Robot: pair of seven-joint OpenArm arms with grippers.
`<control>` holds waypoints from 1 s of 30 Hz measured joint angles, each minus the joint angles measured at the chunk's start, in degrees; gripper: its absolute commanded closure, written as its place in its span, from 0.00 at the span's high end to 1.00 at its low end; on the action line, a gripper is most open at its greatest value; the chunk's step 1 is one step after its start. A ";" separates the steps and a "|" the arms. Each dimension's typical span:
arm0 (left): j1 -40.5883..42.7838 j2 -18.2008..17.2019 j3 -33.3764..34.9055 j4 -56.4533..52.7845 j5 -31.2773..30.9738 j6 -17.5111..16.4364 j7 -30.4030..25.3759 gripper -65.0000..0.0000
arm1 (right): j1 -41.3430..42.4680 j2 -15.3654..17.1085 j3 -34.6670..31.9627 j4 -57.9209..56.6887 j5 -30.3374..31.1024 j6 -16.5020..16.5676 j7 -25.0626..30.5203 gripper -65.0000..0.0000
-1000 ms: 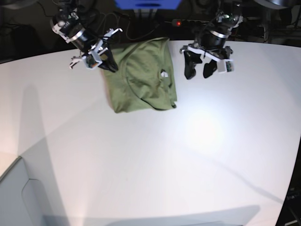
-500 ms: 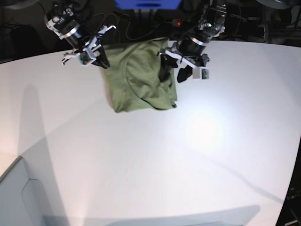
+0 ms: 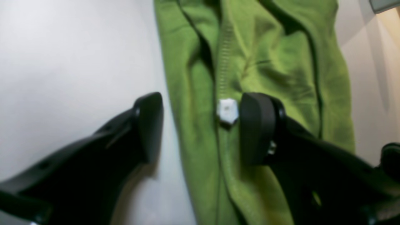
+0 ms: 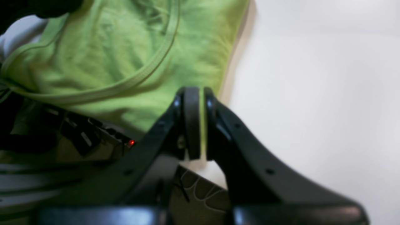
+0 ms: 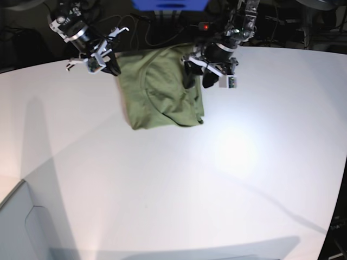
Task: Fold the T-shirt properly
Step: 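Grasp the bundle's loose edge with the left gripper, then drag the bundle edge with the left gripper toward the right gripper, flattening it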
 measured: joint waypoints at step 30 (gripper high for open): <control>-1.81 0.02 0.37 -6.36 -1.05 -1.79 -2.80 0.00 | -1.09 -0.50 4.57 -0.09 0.02 0.00 0.35 0.00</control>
